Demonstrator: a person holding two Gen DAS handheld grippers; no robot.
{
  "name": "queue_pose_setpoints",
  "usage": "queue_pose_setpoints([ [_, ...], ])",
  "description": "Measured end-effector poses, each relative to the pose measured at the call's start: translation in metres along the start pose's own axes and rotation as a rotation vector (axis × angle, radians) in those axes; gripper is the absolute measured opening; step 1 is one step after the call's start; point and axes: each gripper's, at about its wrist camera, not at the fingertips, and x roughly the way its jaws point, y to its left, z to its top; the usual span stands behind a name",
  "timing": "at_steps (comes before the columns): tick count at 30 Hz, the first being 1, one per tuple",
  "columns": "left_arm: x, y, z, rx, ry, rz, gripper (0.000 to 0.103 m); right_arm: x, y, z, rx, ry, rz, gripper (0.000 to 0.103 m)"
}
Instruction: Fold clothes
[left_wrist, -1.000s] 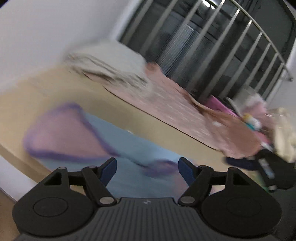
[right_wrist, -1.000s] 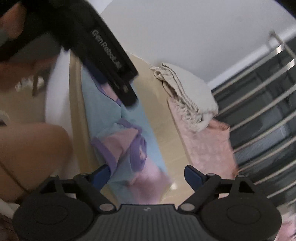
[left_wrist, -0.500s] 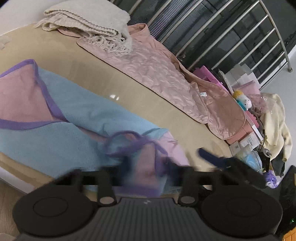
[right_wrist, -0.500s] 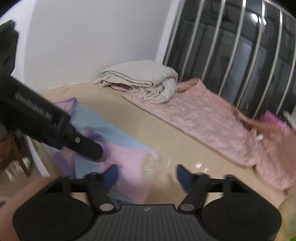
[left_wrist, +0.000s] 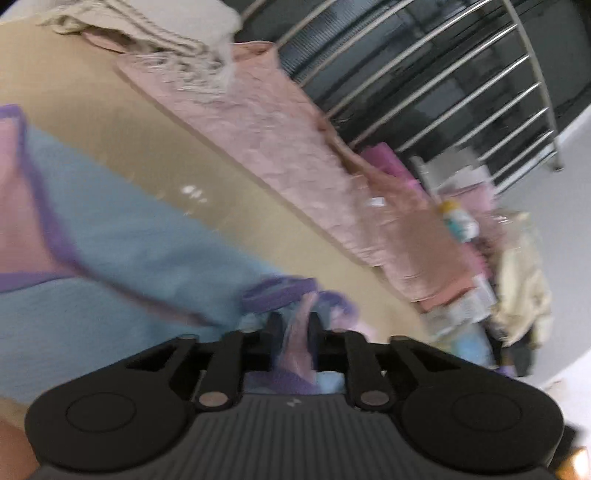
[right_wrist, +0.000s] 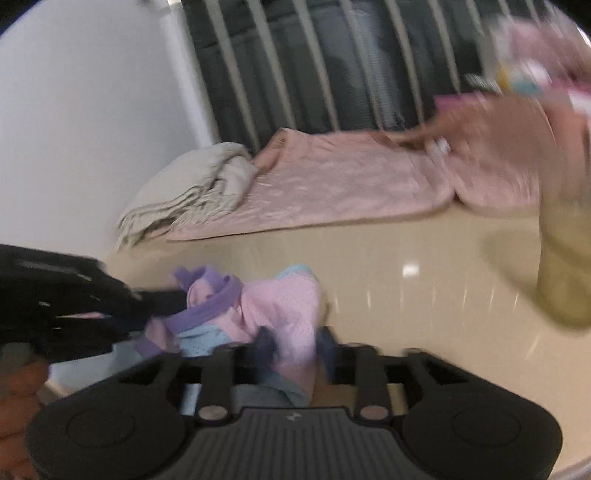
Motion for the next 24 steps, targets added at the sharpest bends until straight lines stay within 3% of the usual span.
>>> queue_pose_setpoints([
  [1,-0.004,0.001,-0.002,0.013,-0.003,-0.005,0.046,-0.006,0.001,0.004,-0.021,-0.031,0.002,0.06],
  [2,-0.009,0.002,-0.003,0.028,-0.013,-0.004,0.057,-0.011,-0.001,0.011,-0.017,-0.062,0.014,0.062],
  [4,-0.017,0.001,-0.006,0.058,-0.041,0.026,0.058,-0.007,-0.007,0.028,0.015,-0.063,0.044,0.061],
  [7,-0.018,-0.001,-0.009,0.09,-0.056,0.075,0.058,0.025,-0.008,0.044,-0.021,0.022,0.056,0.058],
  [10,-0.017,-0.004,-0.014,0.143,-0.053,0.114,0.057,0.066,-0.006,0.047,-0.049,0.158,0.025,0.006],
  [13,-0.02,-0.009,-0.018,0.213,-0.057,0.149,0.055,0.074,-0.021,0.048,0.083,0.161,0.044,0.005],
  [15,-0.02,-0.009,-0.018,0.214,-0.063,0.153,0.055,0.065,-0.029,0.045,0.137,0.125,0.058,0.011],
  [16,-0.022,-0.009,-0.018,0.21,-0.068,0.154,0.055,0.054,-0.029,0.043,0.137,0.093,0.055,0.017],
  [17,-0.025,-0.008,-0.017,0.208,-0.078,0.157,0.056,0.042,-0.03,0.04,0.137,0.06,0.051,0.032],
  [18,-0.03,-0.007,-0.016,0.207,-0.092,0.157,0.056,0.033,-0.031,0.037,0.121,0.03,0.048,0.035],
  [19,-0.037,-0.006,-0.015,0.213,-0.119,0.15,0.056,0.025,-0.029,0.033,0.074,0.012,0.045,0.033],
  [22,-0.063,-0.001,-0.012,0.21,-0.21,0.178,0.059,0.014,-0.011,0.015,-0.08,0.051,0.025,0.011],
  [24,-0.081,0.004,-0.01,0.181,-0.276,0.267,0.06,0.012,0.001,0.008,-0.162,0.098,0.012,0.012],
])
